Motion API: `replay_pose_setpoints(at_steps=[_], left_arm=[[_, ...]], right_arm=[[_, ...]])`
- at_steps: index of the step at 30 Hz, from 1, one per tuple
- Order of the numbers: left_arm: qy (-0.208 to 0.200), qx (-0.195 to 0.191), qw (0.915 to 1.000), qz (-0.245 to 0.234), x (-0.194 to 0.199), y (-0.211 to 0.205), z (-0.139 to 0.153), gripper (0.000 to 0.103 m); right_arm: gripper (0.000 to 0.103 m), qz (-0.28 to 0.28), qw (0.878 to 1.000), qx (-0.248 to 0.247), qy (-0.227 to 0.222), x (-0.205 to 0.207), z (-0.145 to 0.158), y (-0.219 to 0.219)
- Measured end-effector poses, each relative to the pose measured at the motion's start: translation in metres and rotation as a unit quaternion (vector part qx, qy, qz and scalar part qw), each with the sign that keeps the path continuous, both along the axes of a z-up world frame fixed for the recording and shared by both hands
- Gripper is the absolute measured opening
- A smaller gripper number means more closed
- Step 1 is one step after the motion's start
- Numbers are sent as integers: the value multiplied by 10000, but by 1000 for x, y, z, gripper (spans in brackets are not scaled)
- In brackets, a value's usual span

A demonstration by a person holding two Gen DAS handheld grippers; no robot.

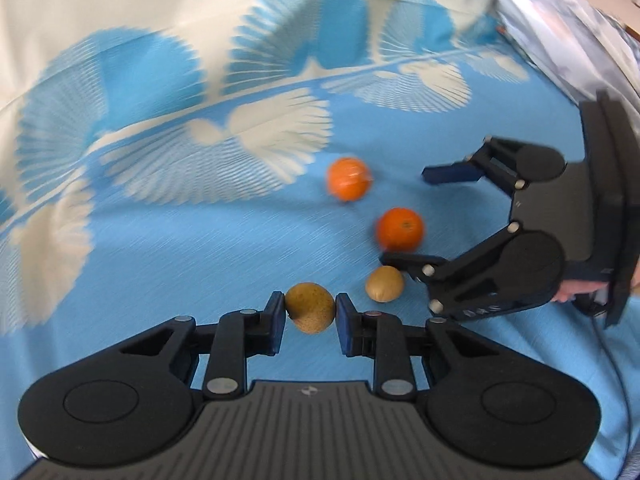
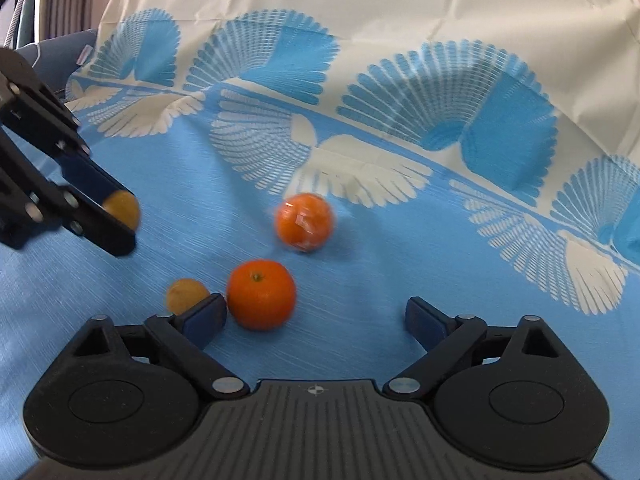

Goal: Organize fruits
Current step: 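Grasp a tan round fruit with the left tool while the right tool grasps a tangerine, then carry both fruits toward the plate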

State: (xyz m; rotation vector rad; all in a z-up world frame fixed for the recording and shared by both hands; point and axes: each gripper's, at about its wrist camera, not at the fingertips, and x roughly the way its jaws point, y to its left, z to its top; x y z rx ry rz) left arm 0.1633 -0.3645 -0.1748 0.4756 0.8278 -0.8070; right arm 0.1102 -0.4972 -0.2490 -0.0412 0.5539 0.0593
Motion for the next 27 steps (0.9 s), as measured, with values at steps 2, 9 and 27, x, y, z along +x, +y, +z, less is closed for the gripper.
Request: replay_pose_setpoints(at_steps=[2,9,27], left_arm=[[41,-44,9998,211,-3,15,10,30],[219,-199,9952,935,-31,76,52,29],[302,-378,9751,2163,-168,285,147,29]], right_arm=[[54,99,9999,-69,-18,5,3,14],[38,-934,9945,-137,454,-18,28,42],[38,-926,9767,1921,236,-204,183,229]])
